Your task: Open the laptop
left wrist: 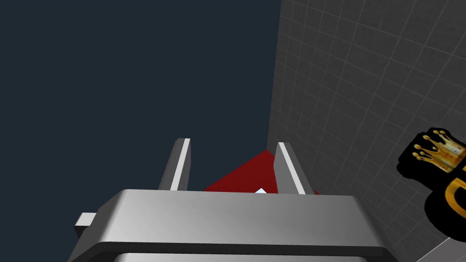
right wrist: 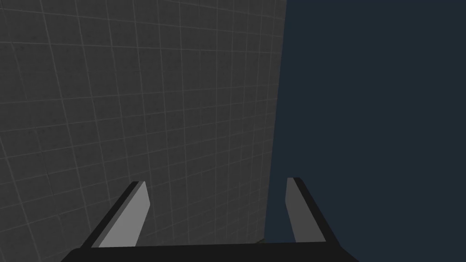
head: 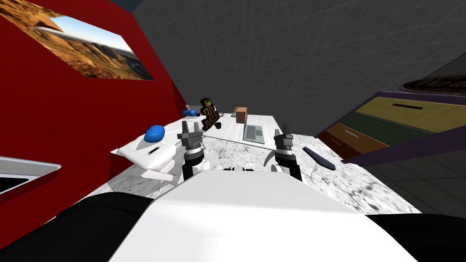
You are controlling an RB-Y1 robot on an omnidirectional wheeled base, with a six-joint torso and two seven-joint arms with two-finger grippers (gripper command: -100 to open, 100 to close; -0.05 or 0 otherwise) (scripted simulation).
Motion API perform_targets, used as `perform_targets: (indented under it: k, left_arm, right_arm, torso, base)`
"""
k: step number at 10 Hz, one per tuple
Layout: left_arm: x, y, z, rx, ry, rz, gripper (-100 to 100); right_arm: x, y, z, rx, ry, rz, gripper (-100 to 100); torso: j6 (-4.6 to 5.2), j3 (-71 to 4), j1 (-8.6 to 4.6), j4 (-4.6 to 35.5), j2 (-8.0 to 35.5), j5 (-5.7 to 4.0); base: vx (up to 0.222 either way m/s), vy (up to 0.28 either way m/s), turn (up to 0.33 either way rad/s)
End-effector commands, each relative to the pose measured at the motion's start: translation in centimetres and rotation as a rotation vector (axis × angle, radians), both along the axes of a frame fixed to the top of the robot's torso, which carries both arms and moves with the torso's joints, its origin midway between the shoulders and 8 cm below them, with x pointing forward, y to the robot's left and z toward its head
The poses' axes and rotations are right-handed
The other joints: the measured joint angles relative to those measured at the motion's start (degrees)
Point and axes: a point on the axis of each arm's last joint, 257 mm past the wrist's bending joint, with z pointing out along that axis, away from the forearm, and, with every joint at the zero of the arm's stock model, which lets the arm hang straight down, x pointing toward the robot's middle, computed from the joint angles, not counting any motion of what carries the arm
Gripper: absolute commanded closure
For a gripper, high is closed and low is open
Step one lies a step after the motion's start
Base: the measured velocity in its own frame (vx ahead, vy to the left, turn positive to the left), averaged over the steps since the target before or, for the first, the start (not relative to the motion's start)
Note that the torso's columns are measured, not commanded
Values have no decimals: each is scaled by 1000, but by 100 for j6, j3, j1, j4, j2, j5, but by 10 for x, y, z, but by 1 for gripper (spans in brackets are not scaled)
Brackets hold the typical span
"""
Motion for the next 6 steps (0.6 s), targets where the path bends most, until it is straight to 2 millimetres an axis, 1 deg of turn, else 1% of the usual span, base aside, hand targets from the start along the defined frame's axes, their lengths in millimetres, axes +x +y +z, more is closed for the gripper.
perform_targets:
  k: [1, 2, 3, 6]
  left_arm:
    - [0, 0, 0, 0, 0, 0, 0]
    - [0, 0, 0, 0, 0, 0, 0]
    - [0, 0, 0, 0, 1, 0, 0]
    - [0, 0, 0, 0, 1, 0, 0]
  right_arm:
    - [-1, -4, -6, -63, 28, -14, -100]
    - [-3, -7, -9, -95, 45, -28, -100]
    - [-5, -12, -13, -132, 63, -47, -100]
    - [-13, -31, -28, -257, 133, -128, -100]
  torso:
    - [0, -846, 0, 423, 423, 0]
    - [-1, -1242, 6, 611, 613, 2]
    - [0, -1356, 12, 667, 665, 4]
    - [-1, -1384, 3, 691, 689, 1]
  base:
    - [18, 21, 93]
    - [24, 46, 111]
    - [31, 64, 99]
    - [34, 72, 135]
